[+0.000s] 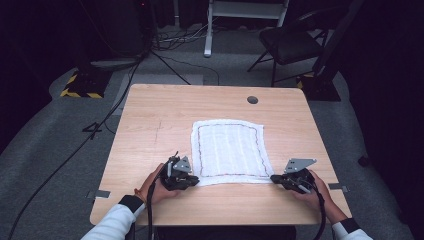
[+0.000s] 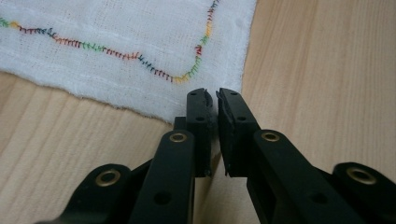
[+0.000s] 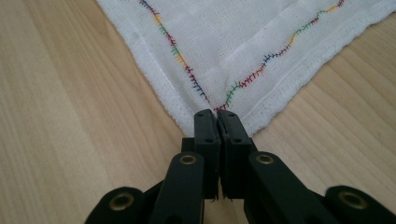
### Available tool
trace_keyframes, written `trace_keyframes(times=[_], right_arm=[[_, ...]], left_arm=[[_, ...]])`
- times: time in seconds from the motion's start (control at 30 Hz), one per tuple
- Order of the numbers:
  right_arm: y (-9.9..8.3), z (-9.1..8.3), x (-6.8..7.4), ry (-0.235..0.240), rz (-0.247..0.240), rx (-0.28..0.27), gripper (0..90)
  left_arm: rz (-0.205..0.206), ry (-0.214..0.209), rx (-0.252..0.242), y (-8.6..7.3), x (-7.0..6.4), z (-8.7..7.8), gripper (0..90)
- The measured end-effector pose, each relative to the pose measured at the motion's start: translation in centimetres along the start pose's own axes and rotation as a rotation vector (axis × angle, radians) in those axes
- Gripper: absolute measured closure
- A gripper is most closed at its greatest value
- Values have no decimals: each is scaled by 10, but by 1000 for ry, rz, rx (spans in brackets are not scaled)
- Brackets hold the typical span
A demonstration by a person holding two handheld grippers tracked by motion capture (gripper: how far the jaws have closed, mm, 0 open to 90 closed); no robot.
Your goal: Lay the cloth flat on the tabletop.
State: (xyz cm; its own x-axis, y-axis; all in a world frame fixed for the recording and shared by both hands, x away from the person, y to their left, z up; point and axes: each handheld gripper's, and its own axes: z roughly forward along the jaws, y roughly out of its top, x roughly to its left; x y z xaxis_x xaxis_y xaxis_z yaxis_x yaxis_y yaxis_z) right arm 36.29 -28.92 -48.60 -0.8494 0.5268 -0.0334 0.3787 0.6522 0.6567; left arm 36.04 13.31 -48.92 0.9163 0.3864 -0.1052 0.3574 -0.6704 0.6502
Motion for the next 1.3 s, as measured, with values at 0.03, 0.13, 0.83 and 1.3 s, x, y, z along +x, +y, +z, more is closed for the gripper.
trace_keyframes(times=[0.03, 0.13, 0.83, 1.3], right_arm=[[-2, -2, 2, -5, 3, 1, 877], [-6, -11, 4, -16, 20, -27, 868], [59, 26, 33, -12, -61, -127, 374], [120, 82, 76, 94, -187, -134, 419]], left_arm=[[6, 4, -1, 0, -2, -1, 789], [-12, 39, -24, -1, -1, -6, 639], [-182, 359, -124, 37, 90, -5, 206], [-312, 392, -156, 71, 142, 27, 209]])
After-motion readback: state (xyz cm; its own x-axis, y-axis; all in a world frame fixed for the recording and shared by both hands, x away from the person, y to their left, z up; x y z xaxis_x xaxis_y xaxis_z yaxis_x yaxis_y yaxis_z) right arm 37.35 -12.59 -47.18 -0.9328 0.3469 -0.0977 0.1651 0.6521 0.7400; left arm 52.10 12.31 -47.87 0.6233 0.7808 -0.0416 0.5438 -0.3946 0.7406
